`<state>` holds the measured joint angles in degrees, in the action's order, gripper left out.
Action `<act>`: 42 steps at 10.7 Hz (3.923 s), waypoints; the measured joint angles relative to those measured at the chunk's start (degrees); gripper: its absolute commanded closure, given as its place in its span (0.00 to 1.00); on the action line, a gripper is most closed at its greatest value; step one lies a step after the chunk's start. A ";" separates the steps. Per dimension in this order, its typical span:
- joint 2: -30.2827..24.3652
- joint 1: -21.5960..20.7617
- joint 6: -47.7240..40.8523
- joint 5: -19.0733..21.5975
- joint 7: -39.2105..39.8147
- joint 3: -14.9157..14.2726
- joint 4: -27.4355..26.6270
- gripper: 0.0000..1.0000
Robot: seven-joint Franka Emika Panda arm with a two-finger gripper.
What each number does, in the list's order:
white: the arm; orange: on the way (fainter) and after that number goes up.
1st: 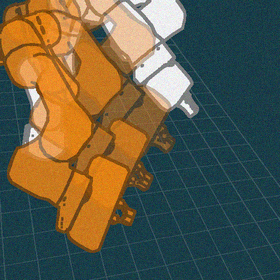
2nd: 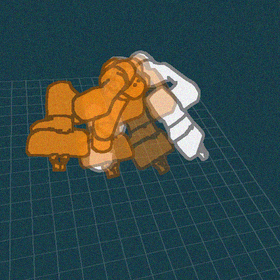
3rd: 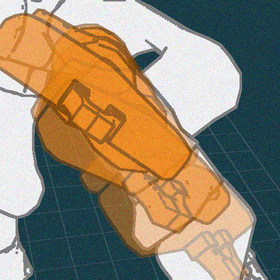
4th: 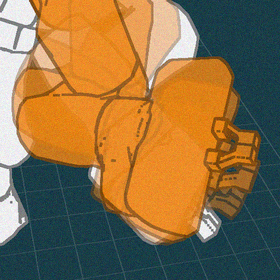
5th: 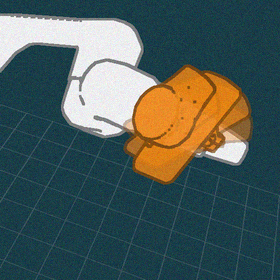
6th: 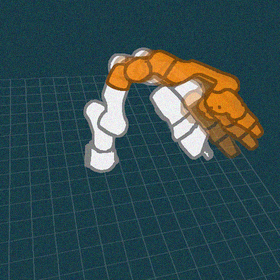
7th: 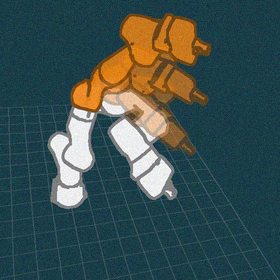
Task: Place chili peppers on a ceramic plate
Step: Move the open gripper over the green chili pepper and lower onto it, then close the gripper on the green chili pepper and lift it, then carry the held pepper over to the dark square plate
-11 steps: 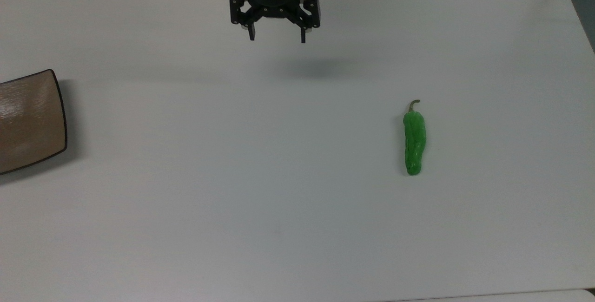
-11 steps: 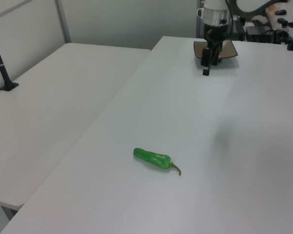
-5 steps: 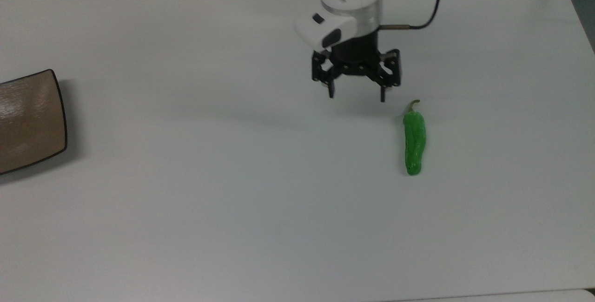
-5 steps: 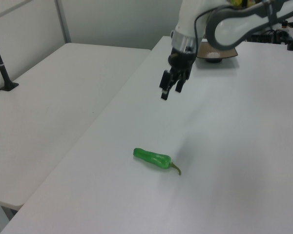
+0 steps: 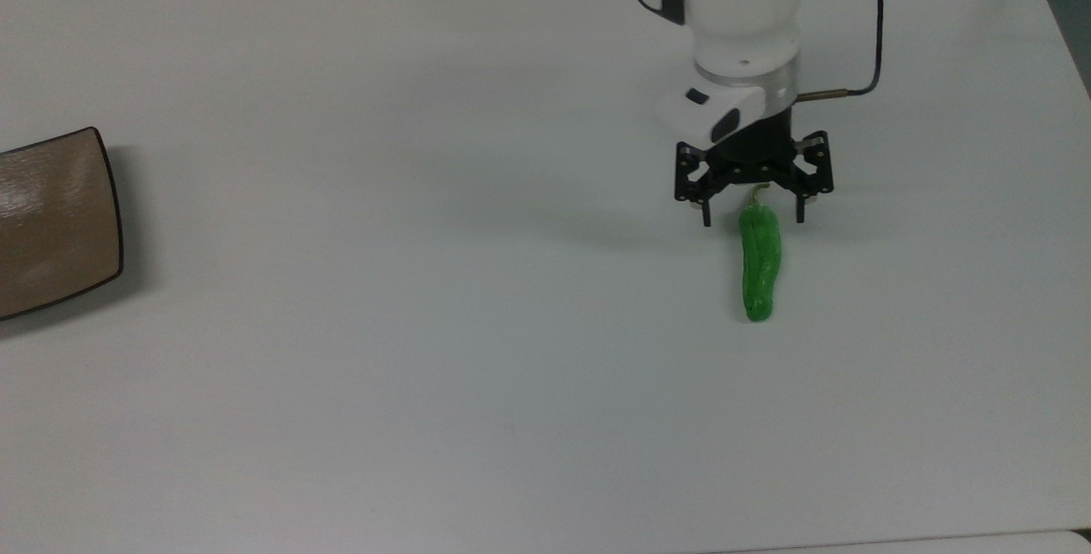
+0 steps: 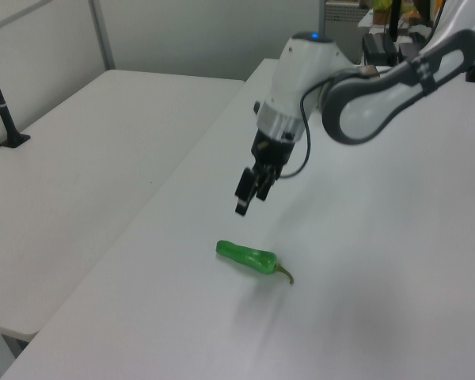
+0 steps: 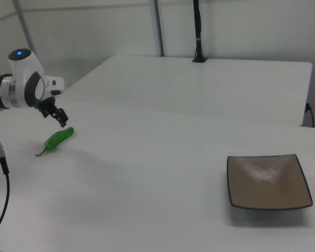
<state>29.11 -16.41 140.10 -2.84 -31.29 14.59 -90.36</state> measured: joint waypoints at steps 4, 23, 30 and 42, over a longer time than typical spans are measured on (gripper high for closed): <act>6.95 -3.33 3.52 -8.38 -6.43 0.57 0.20 0.00; 5.27 3.08 4.29 -15.32 1.47 -9.34 2.96 0.95; 2.05 9.10 -13.48 11.87 38.41 -27.40 8.50 0.95; 2.20 25.39 -11.80 35.26 63.65 -38.71 9.87 0.49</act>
<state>31.31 8.98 128.30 32.41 32.37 -24.12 -80.50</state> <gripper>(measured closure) 0.656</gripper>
